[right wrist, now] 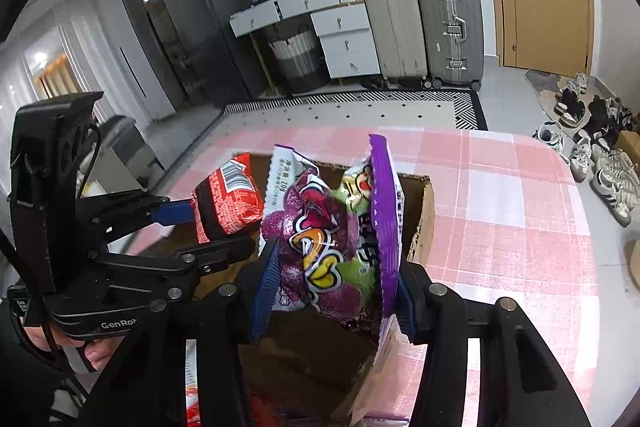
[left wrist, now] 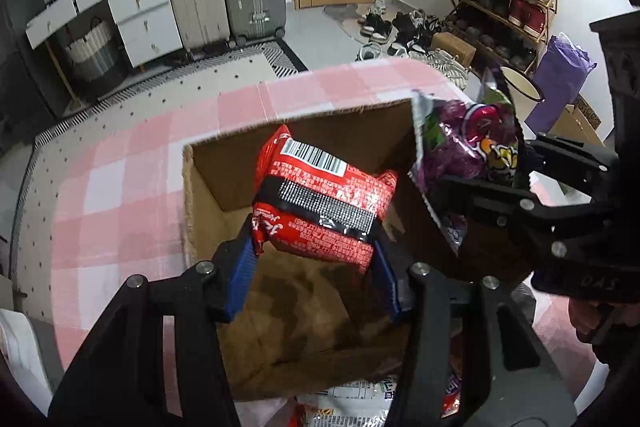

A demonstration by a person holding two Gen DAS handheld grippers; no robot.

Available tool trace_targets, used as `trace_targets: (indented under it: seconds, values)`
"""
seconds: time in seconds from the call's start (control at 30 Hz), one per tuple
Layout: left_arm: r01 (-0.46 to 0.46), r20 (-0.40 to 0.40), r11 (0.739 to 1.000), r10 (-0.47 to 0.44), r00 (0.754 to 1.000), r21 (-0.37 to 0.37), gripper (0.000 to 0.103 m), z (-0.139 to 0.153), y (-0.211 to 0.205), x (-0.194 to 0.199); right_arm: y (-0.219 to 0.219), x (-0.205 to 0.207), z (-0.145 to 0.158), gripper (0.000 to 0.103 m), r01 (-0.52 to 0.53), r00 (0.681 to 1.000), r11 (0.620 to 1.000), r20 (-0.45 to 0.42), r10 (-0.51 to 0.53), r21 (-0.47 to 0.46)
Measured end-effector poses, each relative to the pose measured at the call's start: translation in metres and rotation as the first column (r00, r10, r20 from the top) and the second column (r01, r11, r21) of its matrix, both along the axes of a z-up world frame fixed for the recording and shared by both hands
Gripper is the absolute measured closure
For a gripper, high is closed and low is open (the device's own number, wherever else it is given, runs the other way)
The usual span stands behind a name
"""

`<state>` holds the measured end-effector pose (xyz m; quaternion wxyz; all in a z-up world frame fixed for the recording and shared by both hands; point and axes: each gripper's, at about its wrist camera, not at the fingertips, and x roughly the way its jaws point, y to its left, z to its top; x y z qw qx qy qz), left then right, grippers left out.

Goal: Organize snacks
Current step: 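Release the grape bag into the box while the left tool drops the wafer pack in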

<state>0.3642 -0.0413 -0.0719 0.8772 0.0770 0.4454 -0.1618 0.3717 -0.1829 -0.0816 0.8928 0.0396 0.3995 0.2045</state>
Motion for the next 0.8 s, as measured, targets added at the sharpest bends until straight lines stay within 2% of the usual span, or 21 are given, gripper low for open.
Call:
trace_targets:
  seconds: [0.2,0.47,0.57,0.63,0.8]
  values:
    - [0.006,-0.024,1.000,-0.006,1.000,0.017,0.054,-0.021,-0.006,0.005,0.013,0.003,-0.009,0.053,-0.028,0.999,0.997,0.016,0.029,-0.068]
    - [-0.009,-0.029,1.000,0.010,1.000,0.030,0.051,-0.029,-0.011,0.007,0.026,0.001,-0.011,0.052,-0.039,0.999,0.993,0.023,0.042,-0.110]
    - [-0.007,-0.038,1.000,0.008,0.999,0.018,0.050,-0.027,-0.009,0.005,0.025,-0.004,-0.008,0.047,-0.023,0.999,0.992,0.047,0.029,-0.122]
    - [-0.023,-0.026,0.999,0.024,0.999,0.033,0.041,-0.024,-0.007,0.000,0.023,-0.011,-0.002,0.040,-0.011,0.997,0.992,0.069,0.020,-0.122]
    - [-0.037,0.037,0.999,0.037,0.999,-0.002,0.023,0.002,0.002,-0.029,0.011,-0.035,0.022,0.039,0.008,0.992,0.996,0.127,0.003,-0.086]
